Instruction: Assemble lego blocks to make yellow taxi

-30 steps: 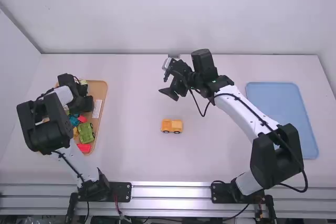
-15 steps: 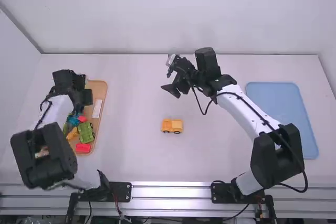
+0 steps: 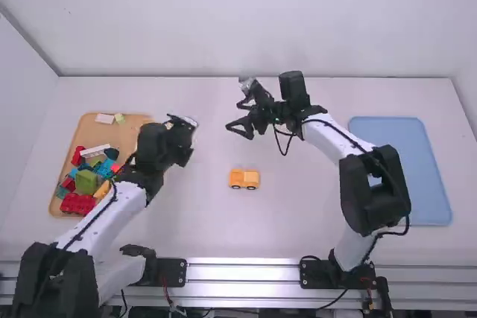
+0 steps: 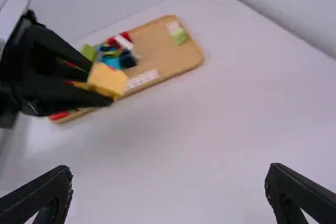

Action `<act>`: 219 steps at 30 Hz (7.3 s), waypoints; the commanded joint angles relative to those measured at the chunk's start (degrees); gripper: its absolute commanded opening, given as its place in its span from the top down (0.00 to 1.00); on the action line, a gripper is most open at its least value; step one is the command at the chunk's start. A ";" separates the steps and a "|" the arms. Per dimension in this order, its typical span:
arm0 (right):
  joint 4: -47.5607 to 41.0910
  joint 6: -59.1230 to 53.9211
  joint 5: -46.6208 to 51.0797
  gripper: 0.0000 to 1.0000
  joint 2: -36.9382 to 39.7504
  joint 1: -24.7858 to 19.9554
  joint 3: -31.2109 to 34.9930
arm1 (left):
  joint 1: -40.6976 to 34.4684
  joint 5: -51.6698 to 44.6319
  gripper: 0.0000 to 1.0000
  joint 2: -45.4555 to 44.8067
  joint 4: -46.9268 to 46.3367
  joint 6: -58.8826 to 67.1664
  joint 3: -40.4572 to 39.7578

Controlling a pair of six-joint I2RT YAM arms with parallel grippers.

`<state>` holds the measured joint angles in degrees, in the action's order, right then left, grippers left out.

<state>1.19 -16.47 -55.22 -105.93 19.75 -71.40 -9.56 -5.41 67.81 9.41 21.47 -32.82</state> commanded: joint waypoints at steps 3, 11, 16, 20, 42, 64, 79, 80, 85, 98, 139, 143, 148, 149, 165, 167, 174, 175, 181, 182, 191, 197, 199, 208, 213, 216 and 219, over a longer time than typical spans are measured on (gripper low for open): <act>0.09 -0.76 -11.47 0.12 -0.59 -1.57 -0.26 | -5.25 -1.53 0.86 0.87 4.85 3.72 1.49; 20.61 10.16 -15.45 0.16 -0.57 -4.72 9.18 | -9.51 -4.48 0.85 4.57 13.03 1.92 1.60; 46.56 28.46 -12.55 0.15 -0.59 -3.72 18.49 | -12.39 -3.96 0.86 8.17 19.12 -1.14 1.60; 58.07 36.59 -10.03 0.18 -0.57 -3.78 22.62 | -14.32 -0.28 0.87 11.82 24.39 -5.03 1.60; 56.63 38.05 -1.66 0.39 -0.59 -1.22 23.06 | -18.60 0.48 0.92 19.10 40.37 -20.44 1.60; 56.39 32.44 -12.22 0.87 -0.59 -4.37 20.50 | -17.14 -4.46 0.01 19.08 38.36 -24.24 0.83; 37.35 14.47 -34.25 0.87 -0.59 -8.76 9.11 | 0.22 -68.37 0.00 21.35 26.95 -16.92 -10.14; 37.31 14.49 -34.23 0.87 -0.59 -8.76 9.11 | 0.13 -69.05 0.01 21.51 26.71 -15.85 -10.14; 37.07 14.49 -34.23 0.87 -0.57 -8.79 9.29 | 0.13 -68.96 0.05 21.57 24.15 -9.57 -10.01; 37.35 13.20 -33.46 0.85 -0.57 -5.40 9.92 | -2.23 -62.69 0.28 21.57 26.03 -13.07 -10.05; 37.75 14.62 -22.88 0.01 -0.57 -6.10 10.29 | -4.72 -50.53 0.82 21.57 19.54 -8.15 -10.12; 37.24 15.17 -16.96 0.01 -0.55 -8.13 10.29 | -4.37 -41.68 0.84 21.55 8.09 -7.06 -11.96; 33.77 15.15 -9.84 0.01 -0.42 -11.04 10.29 | -4.79 -26.25 0.83 21.55 -17.46 4.79 -18.40; 32.81 15.10 -8.72 0.01 -0.42 -11.50 10.29 | -5.09 -22.67 0.83 21.57 -23.78 8.28 -20.17; 30.97 14.95 -7.72 0.01 -0.42 -12.66 10.29 | -5.81 -9.42 0.72 23.12 -33.46 43.54 -14.67; 30.95 14.91 -7.72 0.01 -0.42 -12.52 10.29 | -5.81 -9.68 0.72 24.26 -32.48 43.80 -13.99; 30.91 14.91 -7.67 0.01 -0.42 -12.22 10.29 | -5.81 -10.40 0.73 29.86 -31.21 47.36 -14.03; 30.91 14.91 -7.69 0.02 -0.42 -12.22 10.29 | -5.81 -10.67 0.71 30.36 -30.69 47.39 -14.01; 30.93 14.91 -7.69 0.02 -0.42 -12.20 10.29 | -5.79 -10.67 0.56 31.54 -29.51 47.36 -14.03; 30.95 14.93 -7.69 0.01 -0.42 -12.22 10.29 | -5.81 -11.56 0.38 31.52 -29.38 47.41 -14.05; 30.97 14.53 -7.72 0.01 1.33 -13.53 10.29 | -0.92 -24.57 0.01 30.03 -27.41 46.95 -15.80; 20.41 4.37 0.26 0.01 8.46 -12.57 9.92 | 10.88 -50.10 0.01 25.97 -34.86 55.23 -17.79; 14.40 -0.90 2.67 0.01 10.27 -11.50 8.85 | 12.70 -53.51 0.01 25.83 -36.48 57.92 -17.79; -21.07 -44.74 -5.09 0.01 14.95 -7.87 6.58 | 14.01 -54.01 0.01 25.83 -38.64 58.95 -17.75; -26.60 -52.81 -9.66 0.01 14.97 -7.32 6.43 | 14.08 -53.86 0.01 25.83 -41.00 58.95 -17.75; -27.26 -52.78 -12.52 0.01 15.52 -7.89 6.45 | 14.10 -53.57 0.01 25.83 -40.24 58.93 -17.75; -29.73 -50.80 -13.66 0.01 17.14 -10.08 6.49 | 14.05 -55.32 0.01 25.83 -40.37 58.95 -17.75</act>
<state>-27.73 -66.30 -65.69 -91.22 11.27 -64.03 4.71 -57.56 94.06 -30.63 79.57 -50.30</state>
